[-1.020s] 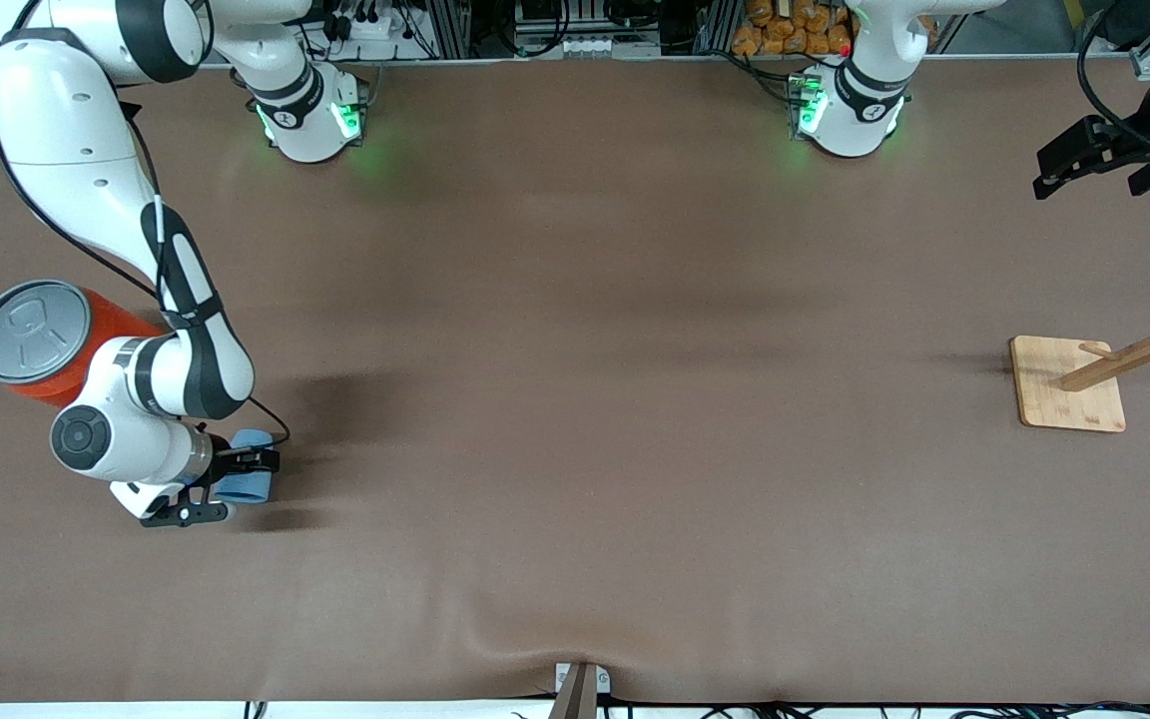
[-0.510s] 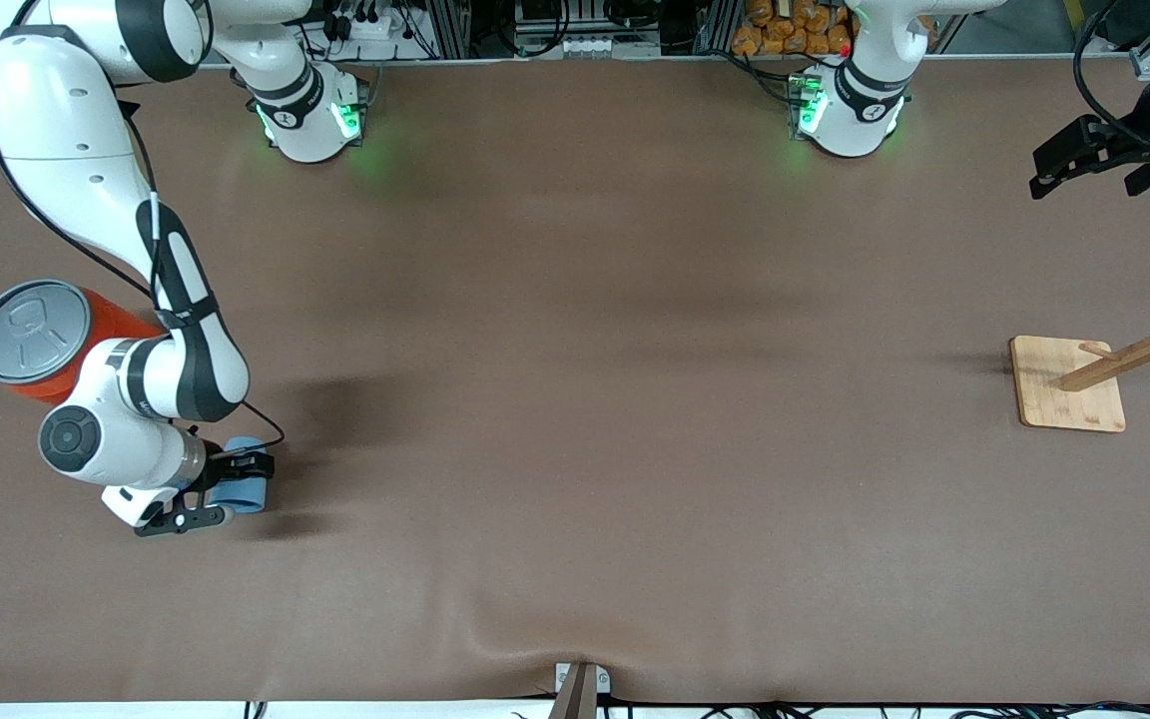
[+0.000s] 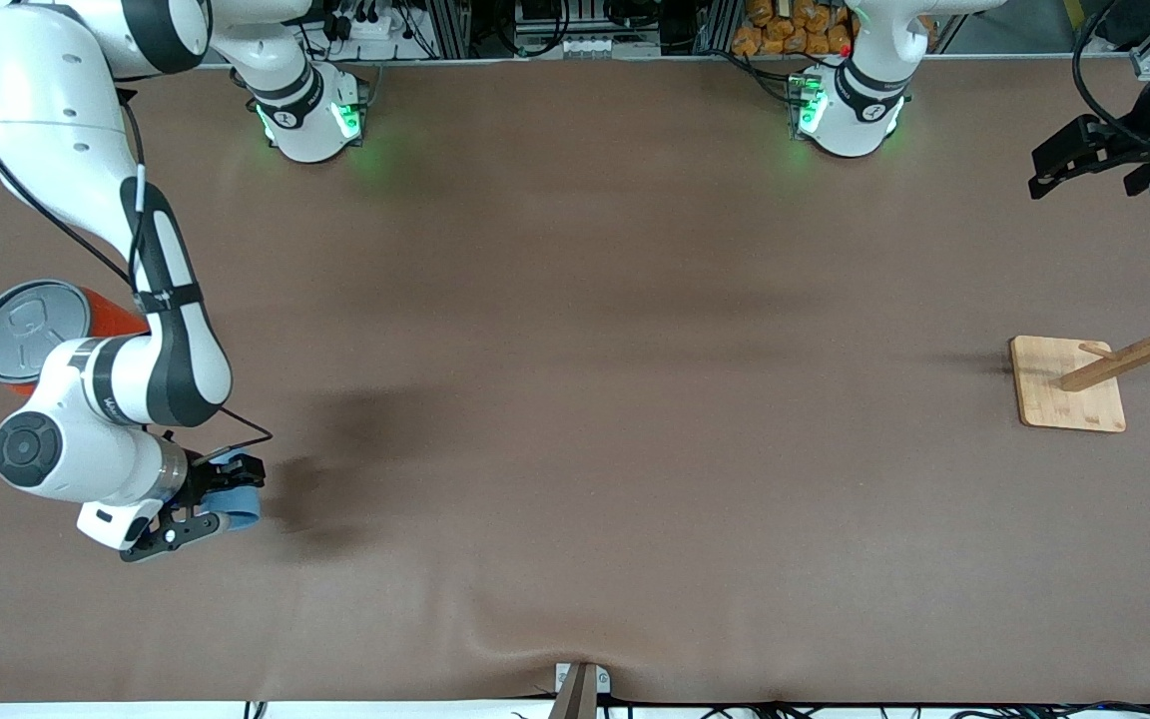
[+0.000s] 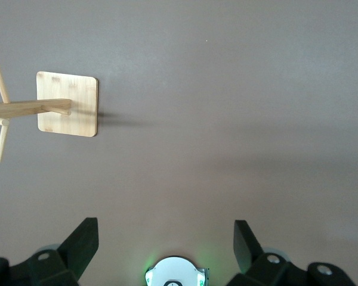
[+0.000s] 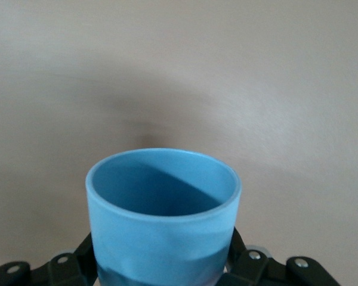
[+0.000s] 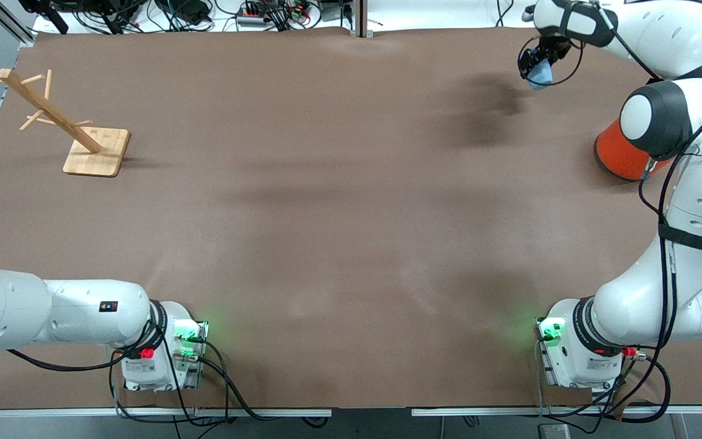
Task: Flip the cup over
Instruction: 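Lift the blue cup with the right gripper toward the table middle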
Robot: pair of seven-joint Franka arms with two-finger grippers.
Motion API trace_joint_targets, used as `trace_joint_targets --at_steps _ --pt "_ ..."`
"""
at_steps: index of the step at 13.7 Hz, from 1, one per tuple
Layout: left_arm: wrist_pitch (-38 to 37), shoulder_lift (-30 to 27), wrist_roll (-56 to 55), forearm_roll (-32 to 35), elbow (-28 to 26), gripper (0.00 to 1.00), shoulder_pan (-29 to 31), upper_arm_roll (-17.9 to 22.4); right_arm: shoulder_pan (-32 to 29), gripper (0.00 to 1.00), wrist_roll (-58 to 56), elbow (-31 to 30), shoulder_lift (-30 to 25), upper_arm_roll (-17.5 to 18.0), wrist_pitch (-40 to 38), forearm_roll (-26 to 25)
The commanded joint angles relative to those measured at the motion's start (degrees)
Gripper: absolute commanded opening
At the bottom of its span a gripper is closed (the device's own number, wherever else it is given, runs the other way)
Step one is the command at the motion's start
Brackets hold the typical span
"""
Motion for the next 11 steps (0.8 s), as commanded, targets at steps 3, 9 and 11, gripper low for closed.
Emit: trace_joint_targets --at_steps 3,9,11 --pt "-0.74 -0.38 0.97 -0.2 0.56 1.0 0.38 -0.15 2.93 0.65 -6.1 5.76 -0.35 6.4 -3.95 -0.02" --pt "-1.0 -0.99 1.06 -0.29 0.48 1.0 0.56 0.02 12.75 0.64 -5.93 6.99 0.26 16.53 -2.64 0.24" --pt "-1.35 -1.09 1.06 -0.29 0.48 1.0 0.65 0.2 18.03 0.63 -4.87 6.38 0.79 16.35 1.38 -0.46"
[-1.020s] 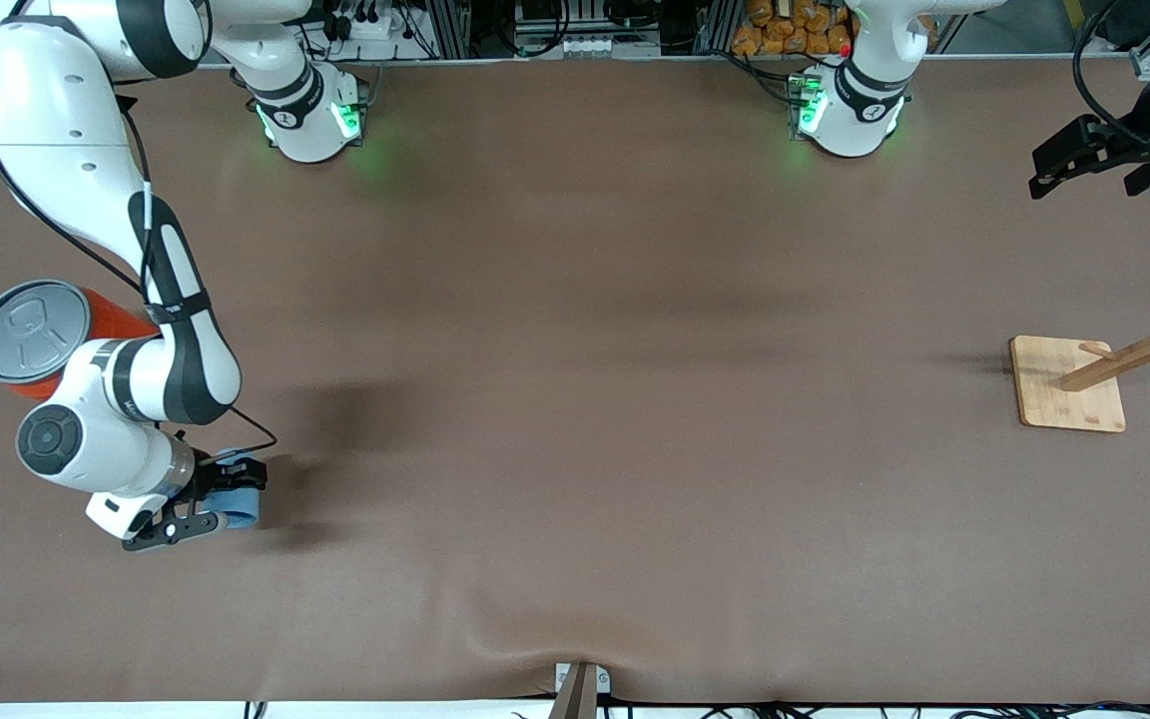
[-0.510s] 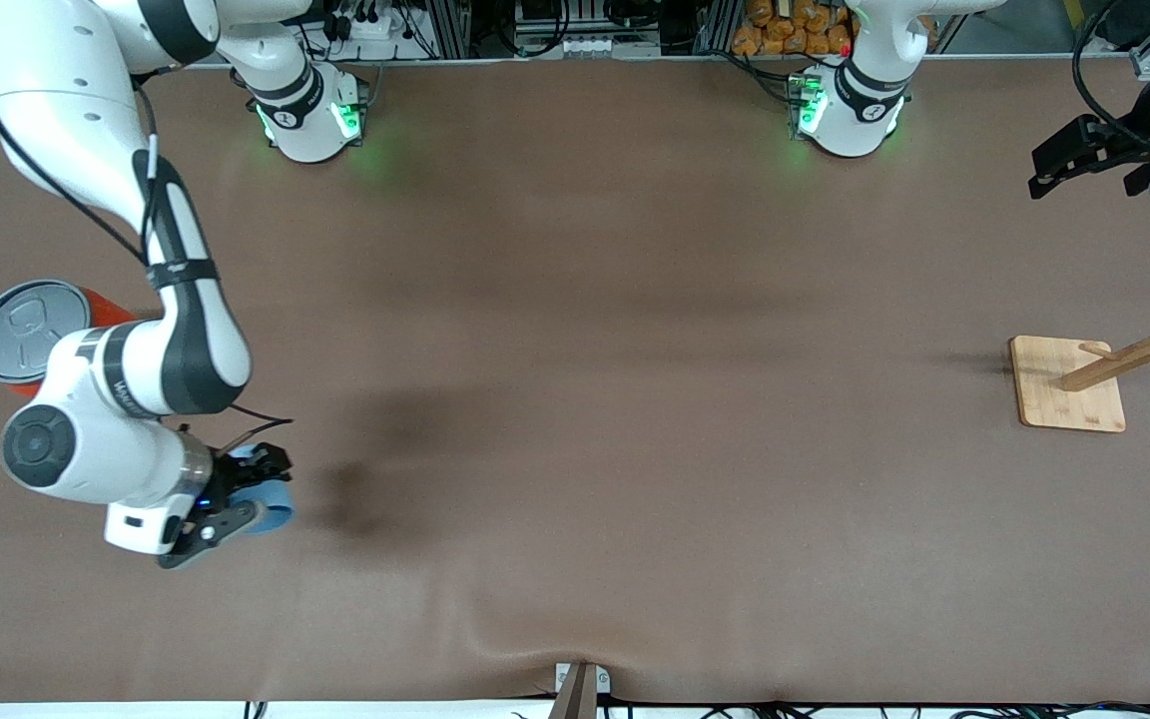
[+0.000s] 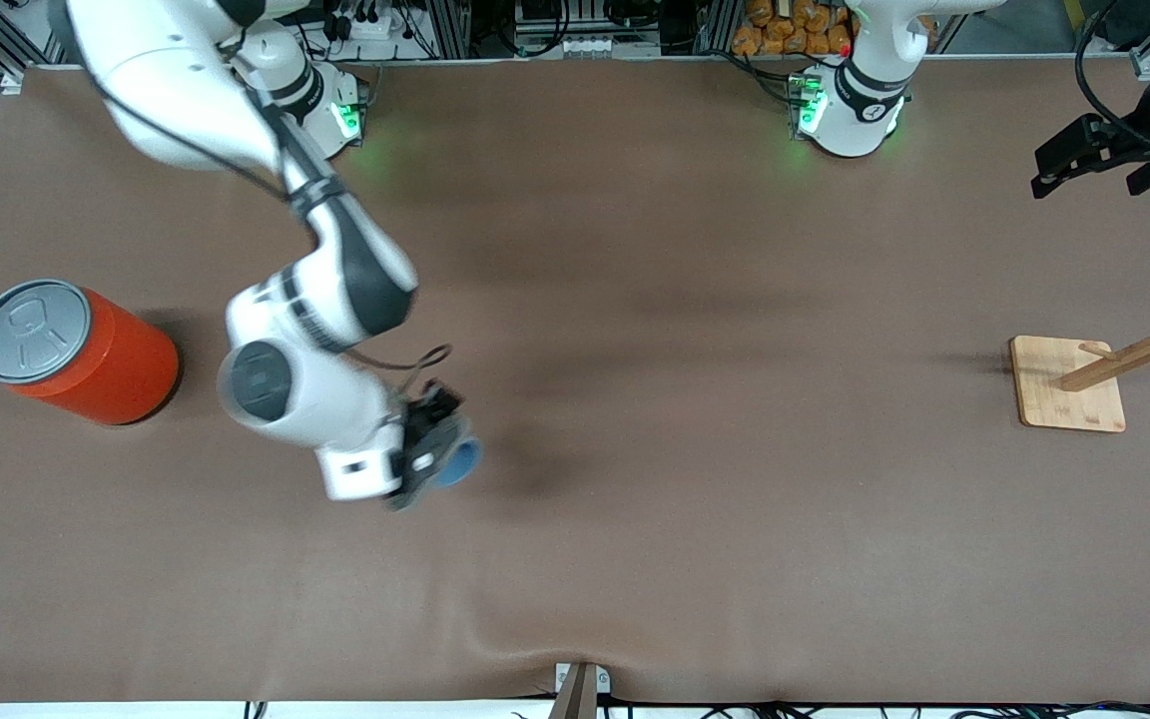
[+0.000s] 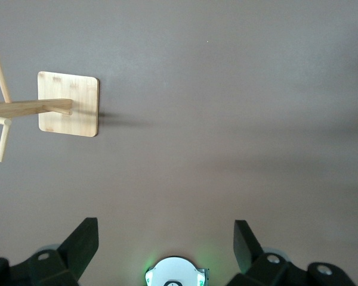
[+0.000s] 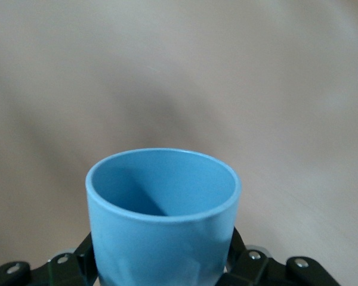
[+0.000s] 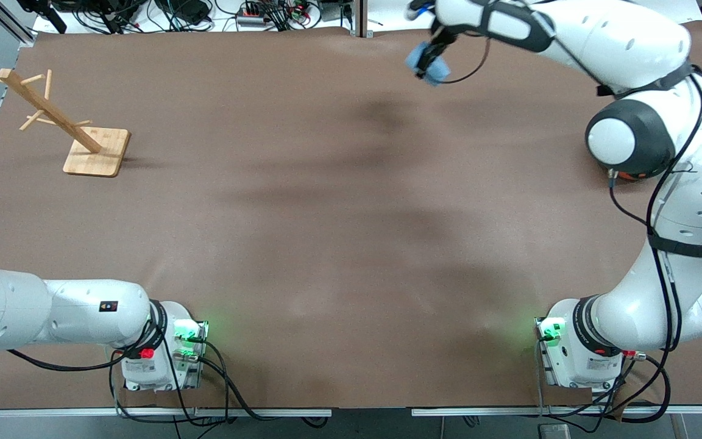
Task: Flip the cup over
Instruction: 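Lift the blue cup with the right gripper toward the table middle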
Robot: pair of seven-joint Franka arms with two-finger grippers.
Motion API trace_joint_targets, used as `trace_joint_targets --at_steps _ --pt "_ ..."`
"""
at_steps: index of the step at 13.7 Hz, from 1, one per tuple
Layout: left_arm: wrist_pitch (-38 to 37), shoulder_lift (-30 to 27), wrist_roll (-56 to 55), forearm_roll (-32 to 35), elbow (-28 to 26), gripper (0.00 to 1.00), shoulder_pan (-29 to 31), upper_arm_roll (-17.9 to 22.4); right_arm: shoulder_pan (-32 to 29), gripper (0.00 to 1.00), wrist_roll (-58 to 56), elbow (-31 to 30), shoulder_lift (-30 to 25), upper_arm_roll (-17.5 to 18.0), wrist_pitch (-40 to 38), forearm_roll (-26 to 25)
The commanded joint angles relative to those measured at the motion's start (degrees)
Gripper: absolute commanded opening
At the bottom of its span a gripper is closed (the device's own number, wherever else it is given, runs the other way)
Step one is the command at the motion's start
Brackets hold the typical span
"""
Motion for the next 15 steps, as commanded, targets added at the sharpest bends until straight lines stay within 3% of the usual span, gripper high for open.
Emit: trace_joint_targets --at_steps 1,3,10,15 --pt "-1.13 -0.97 1.06 -0.29 0.26 1.0 0.51 0.04 5.77 0.61 0.22 0.28 1.71 -0.33 4.09 -0.54" --pt "-1.13 -0.97 1.06 -0.29 0.26 1.0 0.51 0.04 8.85 0.6 0.13 -0.42 3.12 -0.51 6.12 -2.54" --pt "-1.04 -0.8 0.97 -0.29 0.34 1.0 0.42 0.04 14.57 0.6 -1.8 -0.42 8.04 -0.51 11.82 -19.68" --pt "-1.04 -0.8 0.97 -0.29 0.34 1.0 0.42 0.04 16.07 0.61 -4.7 -0.25 10.85 -0.51 15.95 -21.9"
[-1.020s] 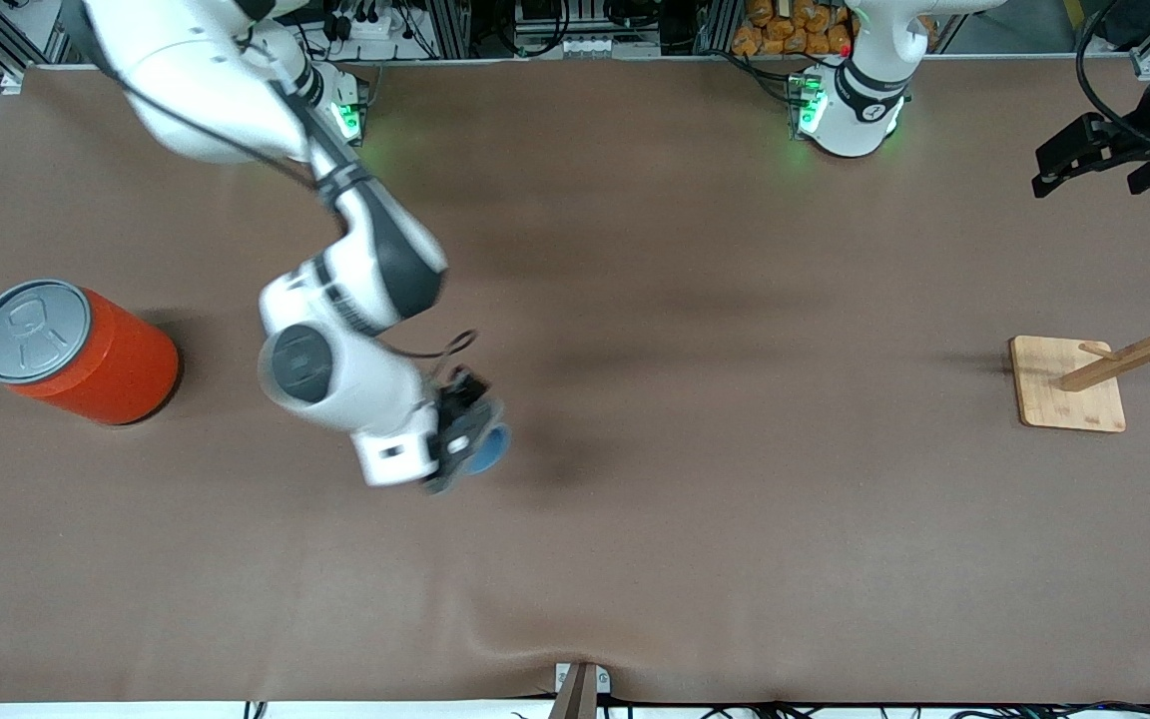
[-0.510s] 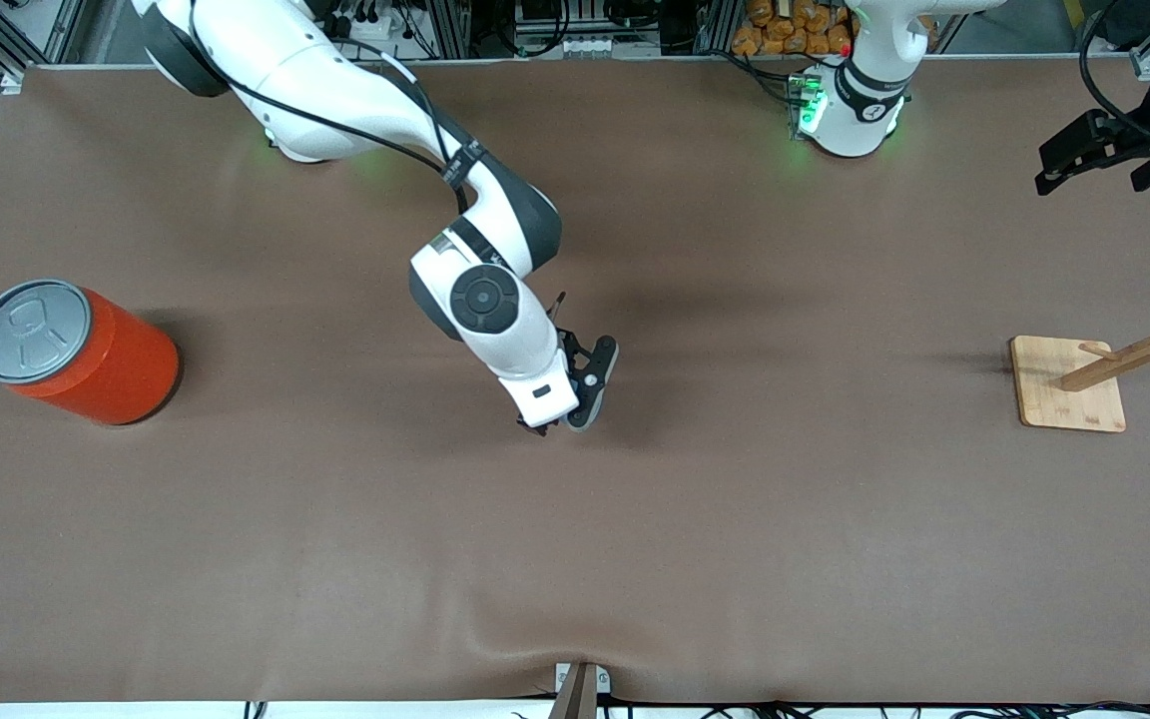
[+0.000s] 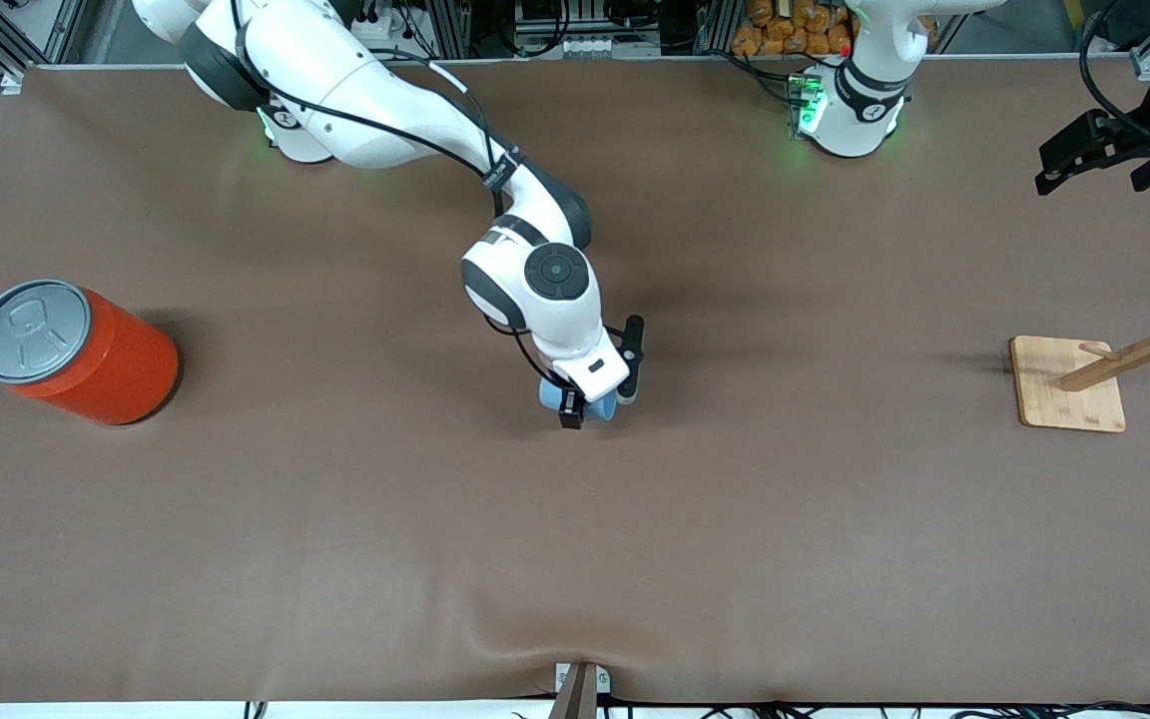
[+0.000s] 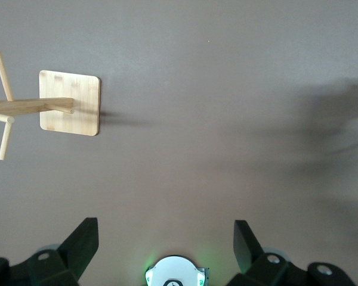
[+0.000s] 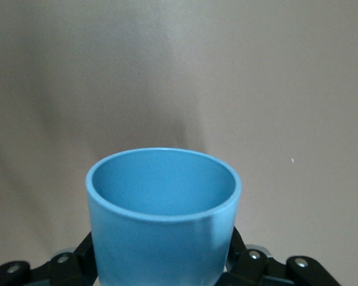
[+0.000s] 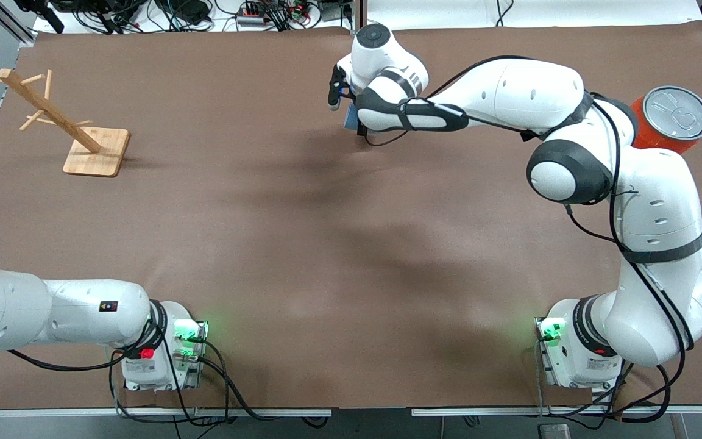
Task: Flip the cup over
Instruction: 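Hold the cup with the right gripper while the left gripper approaches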
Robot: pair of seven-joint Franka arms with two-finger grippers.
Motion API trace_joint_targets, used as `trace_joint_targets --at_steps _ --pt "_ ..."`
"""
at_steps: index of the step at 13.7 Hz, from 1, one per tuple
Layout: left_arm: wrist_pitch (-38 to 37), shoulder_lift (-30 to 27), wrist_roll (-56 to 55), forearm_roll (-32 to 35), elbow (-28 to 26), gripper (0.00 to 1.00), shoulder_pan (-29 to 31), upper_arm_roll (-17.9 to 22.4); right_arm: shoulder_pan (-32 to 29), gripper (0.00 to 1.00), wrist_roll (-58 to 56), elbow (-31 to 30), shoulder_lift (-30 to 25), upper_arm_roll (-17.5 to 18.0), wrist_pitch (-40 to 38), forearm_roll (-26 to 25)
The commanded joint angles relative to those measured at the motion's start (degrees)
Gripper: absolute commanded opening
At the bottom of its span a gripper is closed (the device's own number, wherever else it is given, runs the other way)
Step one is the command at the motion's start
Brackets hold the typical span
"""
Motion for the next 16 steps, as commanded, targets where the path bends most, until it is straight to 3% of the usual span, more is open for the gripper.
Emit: trace_joint_targets --at_steps 1,5,7,11,12,14,16 --pt "-0.88 -0.7 0.97 -0.29 0.29 1.0 0.46 -0.02 0.96 0.61 -1.53 0.64 1.76 -0.23 3.56 -1.67" --pt "-0.88 -0.7 0.97 -0.29 0.29 1.0 0.46 -0.02 4.56 0.61 -1.0 1.52 3.87 -1.19 4.89 -6.5" --pt "-0.88 -0.62 0.97 -0.29 0.29 1.0 0.46 -0.02 7.9 0.61 -1.0 1.7 3.96 -5.22 5.07 -6.51" --pt "-0.8 -0.44 0.97 -0.29 0.29 1.0 0.37 -0.02 8.7 0.63 0.58 1.7 4.23 -5.85 5.16 -6.59" --pt "-0.79 -0.35 0.97 -0.29 0.2 1.0 0.37 -0.02 8.7 0.68 1.02 1.61 4.32 -5.85 5.24 -6.6" --pt "-0.71 0.0 0.8 -0.64 0.2 1.0 0.28 -0.19 8.53 1.0 1.11 1.61 4.32 -5.85 5.24 -6.6" --pt "-0.44 0.79 0.8 -0.73 -0.06 1.0 -0.24 -0.37 8.0 1.0 0.94 1.61 4.14 -5.77 5.24 -6.51"
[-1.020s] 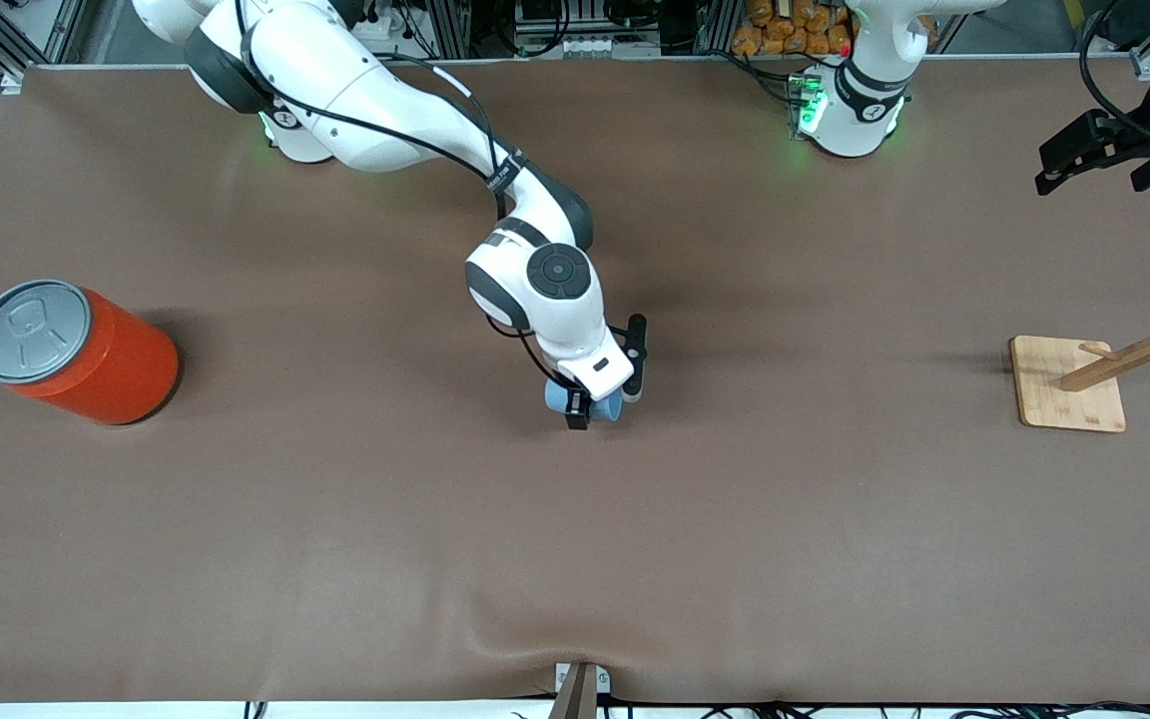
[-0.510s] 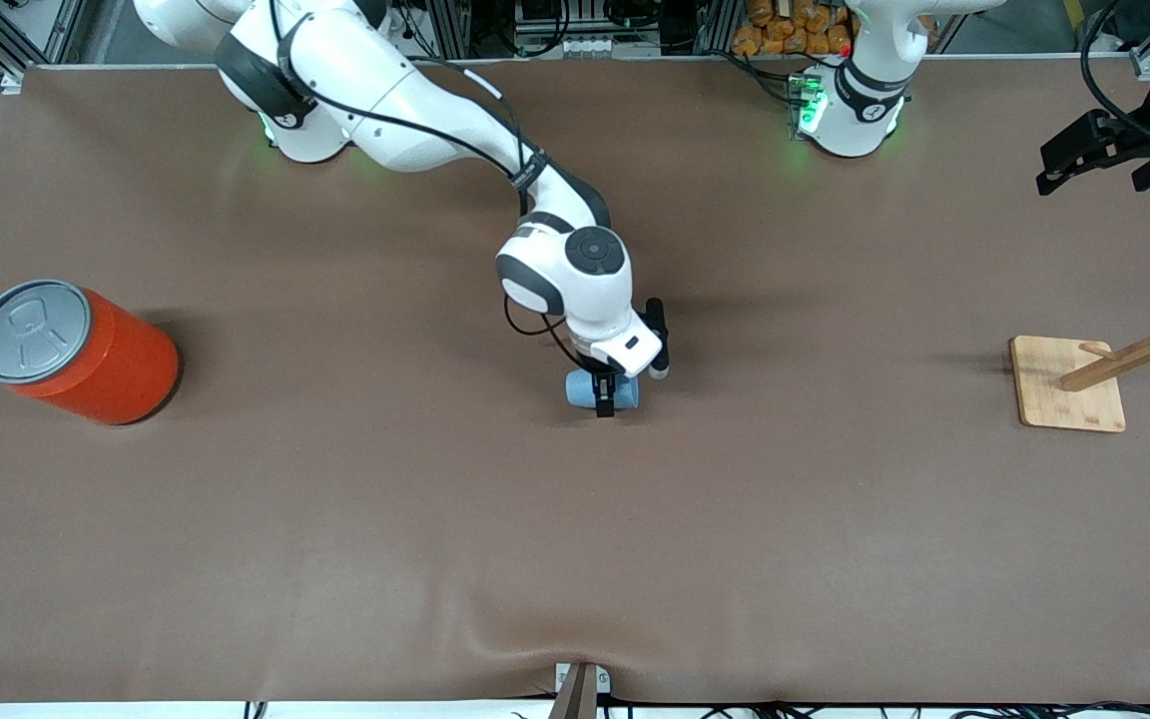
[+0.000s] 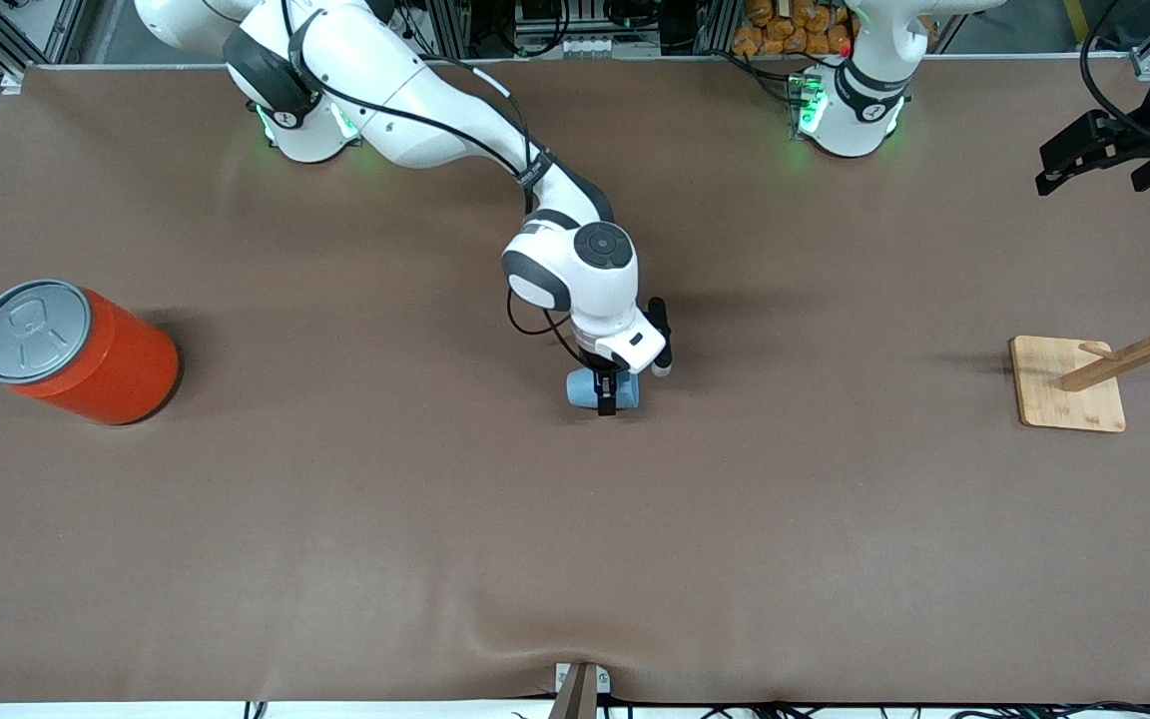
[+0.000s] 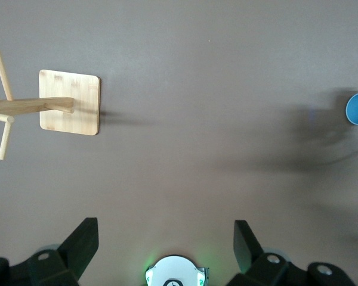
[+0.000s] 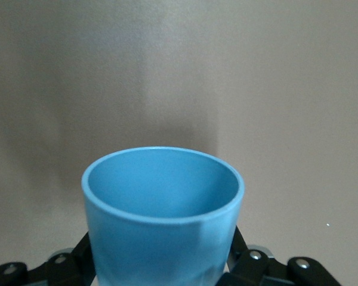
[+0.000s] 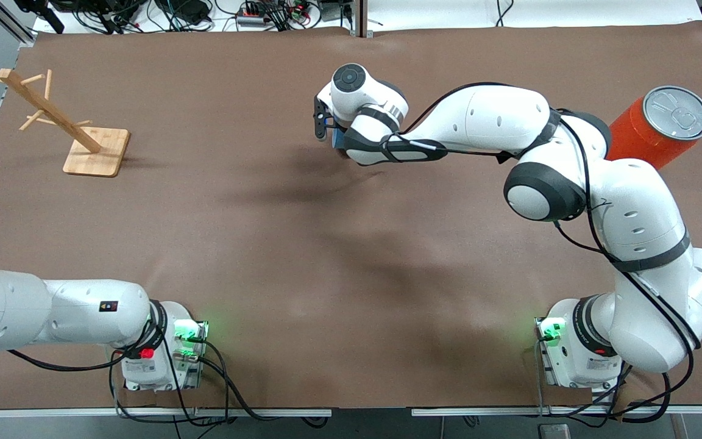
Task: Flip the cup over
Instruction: 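Hold the cup with the right gripper while the left gripper approaches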
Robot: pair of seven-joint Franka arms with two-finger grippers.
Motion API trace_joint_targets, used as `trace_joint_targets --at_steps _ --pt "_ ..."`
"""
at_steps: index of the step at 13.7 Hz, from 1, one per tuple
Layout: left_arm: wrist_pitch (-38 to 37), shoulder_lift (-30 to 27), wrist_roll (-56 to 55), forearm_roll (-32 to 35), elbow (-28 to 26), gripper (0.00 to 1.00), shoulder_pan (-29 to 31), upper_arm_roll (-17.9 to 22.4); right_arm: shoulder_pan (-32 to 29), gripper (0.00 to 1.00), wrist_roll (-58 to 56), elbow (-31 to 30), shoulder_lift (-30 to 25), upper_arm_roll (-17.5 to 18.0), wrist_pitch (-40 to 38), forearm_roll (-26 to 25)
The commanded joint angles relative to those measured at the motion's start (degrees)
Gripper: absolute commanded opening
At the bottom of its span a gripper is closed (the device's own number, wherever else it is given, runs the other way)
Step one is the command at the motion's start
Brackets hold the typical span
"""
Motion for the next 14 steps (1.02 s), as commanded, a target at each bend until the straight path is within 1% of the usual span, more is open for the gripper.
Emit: trace_joint_targets --at_steps 1,4,5,6,7,8,9,10,12,13,14 --pt "-0.27 1.48 0.8 -0.64 0.1 1.0 -0.93 -0.52 -0.5 1.0 1.1 1.24 0.65 0.19 0.13 -1.53" --pt "2.89 5.43 -0.26 -0.81 0.1 1.0 -4.27 -2.27 -0.86 1.0 1.79 1.24 -0.4 0.36 -0.13 -0.83" --pt "3.94 7.1 -0.52 -1.25 0.1 1.0 -4.63 -3.15 -0.86 1.0 3.63 1.24 -0.93 0.36 -0.22 -0.48" --pt "5.08 8.77 -0.87 -3.69 -0.07 1.0 -4.72 -3.59 -0.94 1.0 7.39 0.98 -1.46 0.45 -0.66 0.22" --pt "6.31 10.35 -0.87 -6.76 -0.24 1.0 -4.63 -3.6 -1.73 1.0 10.73 0.28 -1.64 0.62 -0.84 2.23" --pt "7.72 12.1 -0.87 -9.57 -0.33 1.0 -4.72 -3.6 -2.35 1.0 12.16 -1.29 -2.6 0.89 -0.84 5.47" --pt "9.21 14.04 -0.87 -11.17 -0.33 1.0 -4.72 -3.68 -2.61 1.0 12.34 -1.74 -3.39 0.89 -0.93 9.33" --pt "10.88 15.97 -0.87 -12.84 -0.6 1.0 -4.63 -3.77 -3.22 1.0 12.43 -1.92 -3.83 0.89 -1.54 11.98" --pt "15.62 19.57 -0.44 -18.1 -1.91 1.0 -4.63 -3.77 -4.54 1.0 12.43 -1.92 -4.89 0.89 -3.55 17.95" --pt "17.9 21.51 -0.43 -20.04 -1.92 1.0 -4.81 -3.86 -4.98 1.0 12.43 -1.92 -5.41 0.89 -4.69 20.5" --pt "20.02 23.44 -0.43 -21.8 -1.83 1.0 -5.07 -3.95 -5.16 1.0 12.52 -1.92 -5.77 0.89 -5.4 21.49"
